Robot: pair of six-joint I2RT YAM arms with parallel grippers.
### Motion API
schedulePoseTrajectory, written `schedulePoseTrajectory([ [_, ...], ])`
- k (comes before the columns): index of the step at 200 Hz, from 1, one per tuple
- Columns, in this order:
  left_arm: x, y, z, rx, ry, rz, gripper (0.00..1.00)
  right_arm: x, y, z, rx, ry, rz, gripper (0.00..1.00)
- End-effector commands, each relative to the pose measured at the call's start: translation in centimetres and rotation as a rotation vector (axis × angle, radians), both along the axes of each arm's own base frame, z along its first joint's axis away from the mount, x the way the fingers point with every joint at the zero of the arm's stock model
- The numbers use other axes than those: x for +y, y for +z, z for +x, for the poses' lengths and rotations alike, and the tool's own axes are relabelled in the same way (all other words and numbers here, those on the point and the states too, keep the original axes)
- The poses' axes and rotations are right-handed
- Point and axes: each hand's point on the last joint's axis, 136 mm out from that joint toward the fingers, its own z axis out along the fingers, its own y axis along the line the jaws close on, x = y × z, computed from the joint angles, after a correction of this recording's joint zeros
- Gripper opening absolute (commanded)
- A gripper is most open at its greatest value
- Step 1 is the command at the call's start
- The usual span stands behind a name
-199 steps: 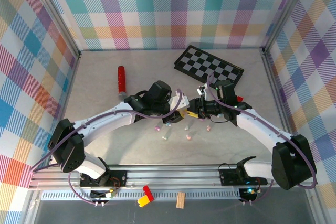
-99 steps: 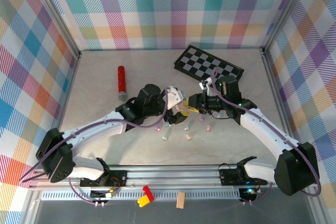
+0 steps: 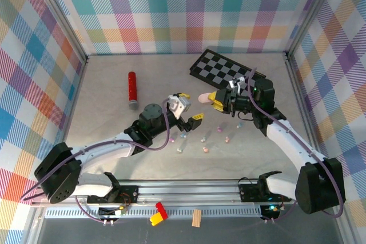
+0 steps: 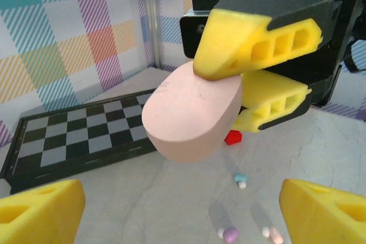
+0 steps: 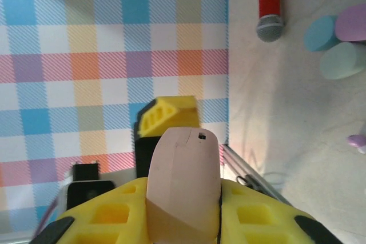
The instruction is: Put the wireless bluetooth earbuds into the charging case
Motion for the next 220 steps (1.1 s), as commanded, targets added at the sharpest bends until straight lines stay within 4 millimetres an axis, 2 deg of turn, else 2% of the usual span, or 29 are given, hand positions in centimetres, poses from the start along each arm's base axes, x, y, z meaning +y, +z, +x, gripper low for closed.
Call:
schedulePoseTrajectory([
  [1,-0.7,4.4,-0.9,-0.134,-0.061,-0.183,0.91,-0.1,3.4,-0.6,-0.037,0.034,0.109,0.15],
  [28,-0.2,5.8,-0.5,-0.144,-0.084,-0.349,0.88,-0.1,4.9,-1.0,-0.056,0.042,0.146,0.15],
  [58,-0.9,6.1,-0.8,-0.154,-0.18,-0.395,0.88,-0.2,6.8,-1.6,-0.119,0.059,0.181,0.15],
  [114,-2.6,7.0,-1.9,-0.098,-0.362,-0.422,0.79,-0.4,7.8,-2.3,-0.183,0.078,0.202,0.15],
  [156,-2.8,7.7,-1.9,-0.11,-0.384,-0.43,0.72,-0.4,7.9,-2.8,-0.182,0.096,0.201,0.15],
  [220,-3.1,8.5,-1.2,-0.185,-0.385,-0.411,0.69,-0.3,7.9,-3.1,-0.168,0.108,0.204,0.14],
])
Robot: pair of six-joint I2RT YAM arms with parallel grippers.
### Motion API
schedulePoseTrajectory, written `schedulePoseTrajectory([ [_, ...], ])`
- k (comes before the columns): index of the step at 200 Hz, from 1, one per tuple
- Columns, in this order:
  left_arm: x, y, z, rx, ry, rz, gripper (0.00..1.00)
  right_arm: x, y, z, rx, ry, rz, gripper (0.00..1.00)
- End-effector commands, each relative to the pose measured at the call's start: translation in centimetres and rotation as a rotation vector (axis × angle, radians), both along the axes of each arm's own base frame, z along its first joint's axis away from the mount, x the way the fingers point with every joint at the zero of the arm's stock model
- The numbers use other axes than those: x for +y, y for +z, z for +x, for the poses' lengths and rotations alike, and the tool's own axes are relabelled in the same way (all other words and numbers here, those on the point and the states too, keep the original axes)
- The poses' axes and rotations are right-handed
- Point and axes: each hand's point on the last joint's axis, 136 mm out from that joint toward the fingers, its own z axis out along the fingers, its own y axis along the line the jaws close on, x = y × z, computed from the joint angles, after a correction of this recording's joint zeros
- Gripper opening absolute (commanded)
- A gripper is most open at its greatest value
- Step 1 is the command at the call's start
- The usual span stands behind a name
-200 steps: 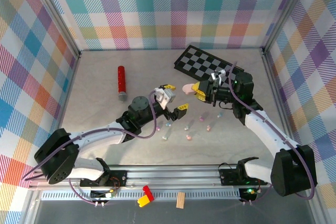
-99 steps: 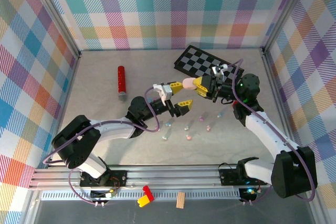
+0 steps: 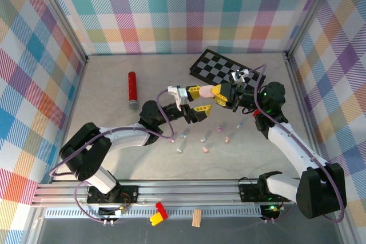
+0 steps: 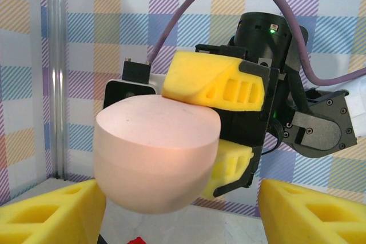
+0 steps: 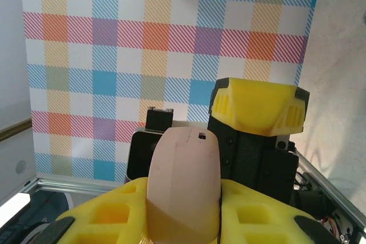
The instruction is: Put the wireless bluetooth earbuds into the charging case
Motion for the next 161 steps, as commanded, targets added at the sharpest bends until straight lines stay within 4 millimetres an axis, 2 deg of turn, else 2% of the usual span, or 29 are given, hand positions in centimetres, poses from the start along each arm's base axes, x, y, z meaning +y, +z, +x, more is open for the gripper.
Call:
schedulePoseTrajectory([
  [1,0.24,2.04,-0.17,-0.101,-0.006,-0.036,0.68,-0.23,0.83,-0.9,-0.044,0.017,0.013,0.14],
  [100,0.03,2.14,-0.56,-0.192,-0.013,-0.014,0.57,-0.16,0.31,-0.9,-0.027,0.025,-0.003,0.13],
  [161,0.22,2.23,0.08,-0.198,0.023,-0.018,0.58,-0.17,0.19,-1.01,-0.024,0.026,-0.013,0.13],
])
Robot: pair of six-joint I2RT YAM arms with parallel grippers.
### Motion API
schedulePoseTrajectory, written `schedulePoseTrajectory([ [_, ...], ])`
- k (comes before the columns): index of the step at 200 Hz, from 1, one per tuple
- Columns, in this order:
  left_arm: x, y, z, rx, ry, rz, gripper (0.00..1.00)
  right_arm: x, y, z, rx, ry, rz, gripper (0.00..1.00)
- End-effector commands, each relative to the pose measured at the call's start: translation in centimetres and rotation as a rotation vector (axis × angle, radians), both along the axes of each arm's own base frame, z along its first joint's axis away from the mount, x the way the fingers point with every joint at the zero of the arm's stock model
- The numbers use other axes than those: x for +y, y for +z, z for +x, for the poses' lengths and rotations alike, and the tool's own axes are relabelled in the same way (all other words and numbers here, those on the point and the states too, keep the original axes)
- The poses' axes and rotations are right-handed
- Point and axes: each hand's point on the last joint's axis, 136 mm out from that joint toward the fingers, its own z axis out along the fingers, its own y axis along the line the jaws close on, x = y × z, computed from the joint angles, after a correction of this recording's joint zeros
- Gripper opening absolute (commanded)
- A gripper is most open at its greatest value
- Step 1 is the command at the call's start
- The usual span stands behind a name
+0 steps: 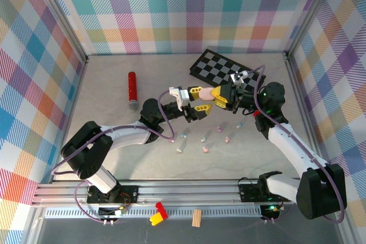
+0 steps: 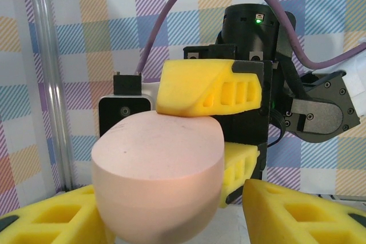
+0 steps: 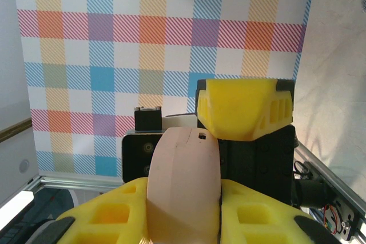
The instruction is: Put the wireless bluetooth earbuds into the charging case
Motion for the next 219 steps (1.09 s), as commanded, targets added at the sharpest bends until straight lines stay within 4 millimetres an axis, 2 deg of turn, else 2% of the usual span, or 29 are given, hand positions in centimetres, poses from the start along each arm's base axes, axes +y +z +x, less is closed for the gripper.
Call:
schedulePoseTrajectory([
  [1,0.53,2.14,0.15,-0.082,0.022,-0.051,0.58,-0.22,0.65,-0.55,-0.056,0.003,-0.003,0.13],
  [62,0.46,2.26,-0.16,-0.084,0.0,-0.051,0.52,-0.22,0.38,-0.55,-0.053,0.002,-0.01,0.13],
  [143,0.19,2.51,-0.42,-0.064,-0.038,-0.055,0.52,-0.25,0.12,-0.43,-0.05,-0.005,-0.018,0.13],
  [171,0.12,2.37,-0.52,-0.063,-0.044,-0.052,0.47,-0.28,0.07,-0.37,-0.046,-0.01,-0.016,0.13],
  [184,0.09,2.22,-0.5,-0.062,-0.045,-0.049,0.48,-0.27,0.29,-0.42,-0.049,-0.009,-0.011,0.13],
  [203,0.03,1.94,-0.39,-0.059,-0.043,-0.043,0.55,-0.3,0.77,-0.49,-0.058,-0.007,0.001,0.13],
  [219,-0.07,1.77,-0.39,-0.058,-0.045,-0.04,0.56,-0.28,0.88,-0.5,-0.059,-0.007,0.003,0.13],
])
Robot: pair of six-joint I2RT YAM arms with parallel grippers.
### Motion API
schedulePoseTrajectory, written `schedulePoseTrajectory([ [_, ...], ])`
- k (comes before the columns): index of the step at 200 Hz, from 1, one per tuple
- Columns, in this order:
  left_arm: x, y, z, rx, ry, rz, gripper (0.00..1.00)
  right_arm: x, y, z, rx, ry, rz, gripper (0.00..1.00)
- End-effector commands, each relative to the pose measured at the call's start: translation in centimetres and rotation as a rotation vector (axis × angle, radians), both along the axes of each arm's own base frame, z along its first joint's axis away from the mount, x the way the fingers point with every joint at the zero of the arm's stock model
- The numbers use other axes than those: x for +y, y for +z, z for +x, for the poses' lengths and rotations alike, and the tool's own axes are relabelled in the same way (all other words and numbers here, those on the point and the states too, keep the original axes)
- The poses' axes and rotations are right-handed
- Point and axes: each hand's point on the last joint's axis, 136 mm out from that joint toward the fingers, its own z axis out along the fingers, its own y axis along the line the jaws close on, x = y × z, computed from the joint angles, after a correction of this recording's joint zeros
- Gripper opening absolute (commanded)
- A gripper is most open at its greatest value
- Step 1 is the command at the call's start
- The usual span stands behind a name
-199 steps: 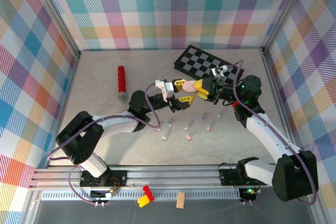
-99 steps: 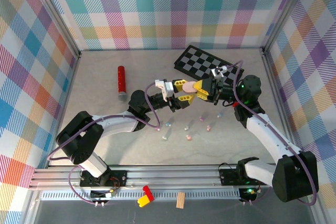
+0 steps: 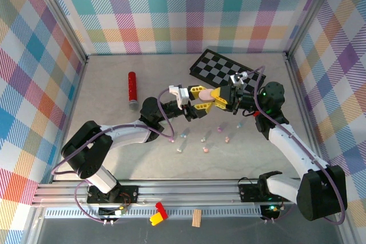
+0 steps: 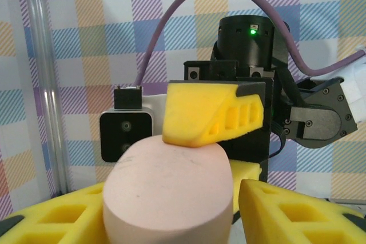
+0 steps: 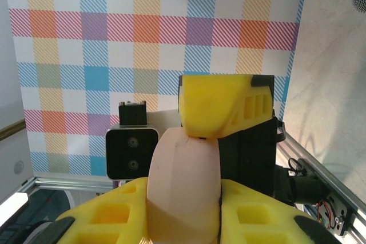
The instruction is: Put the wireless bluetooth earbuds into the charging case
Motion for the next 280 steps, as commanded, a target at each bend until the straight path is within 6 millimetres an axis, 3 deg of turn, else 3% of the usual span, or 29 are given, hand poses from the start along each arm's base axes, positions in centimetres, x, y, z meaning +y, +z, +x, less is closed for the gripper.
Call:
schedulePoseTrajectory([
  [1,0.1,1.2,-0.3,-0.061,-0.018,-0.033,0.56,-0.3,1.3,-0.3,-0.058,-0.005,0.02,0.13],
  [65,0.0,1.6,-0.3,-0.063,-0.024,-0.039,0.5,-0.3,0.8,-0.4,-0.048,-0.009,0.009,0.13],
  [100,0.0,1.7,-0.3,-0.062,-0.027,-0.042,0.4,-0.3,0.8,-0.3,-0.048,-0.009,0.008,0.13],
  [143,0.1,2.0,-0.5,-0.059,-0.034,-0.046,0.38,-0.3,0.4,-0.2,-0.039,-0.012,-0.001,0.13],
  [180,0.0,2.2,-0.4,-0.051,-0.038,-0.051,0.44,-0.3,0.6,-0.2,-0.049,-0.012,-0.001,0.13],
  [280,0.0,2.1,-0.4,-0.043,-0.04,-0.051,0.47,-0.3,0.5,-0.2,-0.055,-0.012,-0.002,0.13],
])
